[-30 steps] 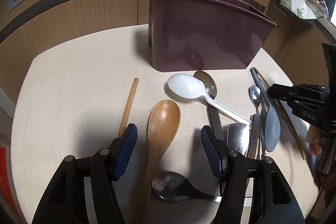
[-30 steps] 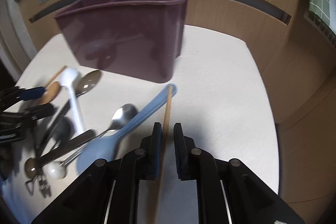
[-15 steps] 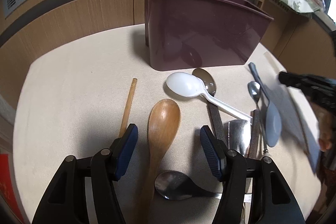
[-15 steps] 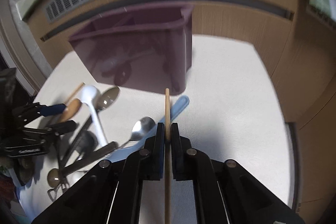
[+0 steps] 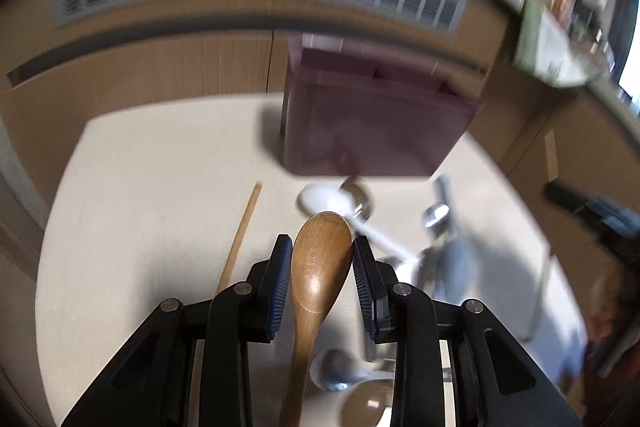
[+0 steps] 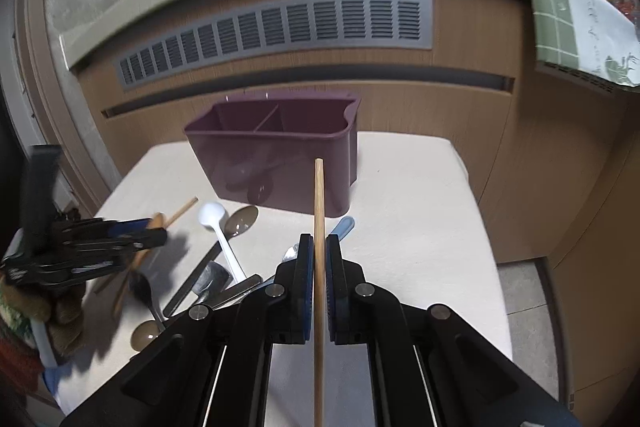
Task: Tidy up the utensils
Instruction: 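Lift both tools over the maroon caddy and release spoon and chopstick inside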
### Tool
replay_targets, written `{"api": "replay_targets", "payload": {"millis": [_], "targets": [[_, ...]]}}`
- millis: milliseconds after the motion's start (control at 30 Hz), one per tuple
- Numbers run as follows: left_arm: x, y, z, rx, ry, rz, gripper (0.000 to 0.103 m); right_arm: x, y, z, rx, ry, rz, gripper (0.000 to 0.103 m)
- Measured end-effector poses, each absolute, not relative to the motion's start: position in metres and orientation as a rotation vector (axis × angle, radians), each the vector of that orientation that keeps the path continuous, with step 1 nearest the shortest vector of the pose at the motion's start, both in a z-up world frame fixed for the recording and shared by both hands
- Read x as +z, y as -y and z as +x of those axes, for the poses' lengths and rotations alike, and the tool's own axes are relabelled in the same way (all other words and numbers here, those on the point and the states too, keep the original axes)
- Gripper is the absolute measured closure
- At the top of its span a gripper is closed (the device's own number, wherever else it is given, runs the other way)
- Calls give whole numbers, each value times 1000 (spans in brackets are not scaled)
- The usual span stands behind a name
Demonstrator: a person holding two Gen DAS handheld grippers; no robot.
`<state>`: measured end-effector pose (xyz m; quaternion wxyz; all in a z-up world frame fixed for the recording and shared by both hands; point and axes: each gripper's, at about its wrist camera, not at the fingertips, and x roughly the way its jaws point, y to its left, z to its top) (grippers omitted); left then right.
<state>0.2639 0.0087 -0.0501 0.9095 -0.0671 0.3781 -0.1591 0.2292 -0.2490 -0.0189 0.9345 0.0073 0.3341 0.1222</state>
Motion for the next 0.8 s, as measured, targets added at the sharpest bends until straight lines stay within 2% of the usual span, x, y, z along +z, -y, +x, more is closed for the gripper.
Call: {"api": "replay_targets", "payload": {"millis": [200, 300, 467, 533, 667, 800], "targets": [[-5, -10, 241, -298, -615, -160, 72, -1, 244, 222, 243, -609, 18, 98], [35, -7, 240, -308, -501, -164, 72, 21, 242, 222, 255, -557, 36, 98], [132, -4, 264, -371, -253, -190, 72, 122, 233, 233, 283, -332, -1, 98], [150, -4, 282, -382, -197, -213, 72, 158, 228, 244, 291, -242, -5, 98], [150, -9, 334, -407, -206, -308, 72, 180, 221, 275, 275, -142, -13, 98], [117, -15, 377, -418, -274, -355, 72, 158, 228, 318, 286, -167, 65, 98]]}}
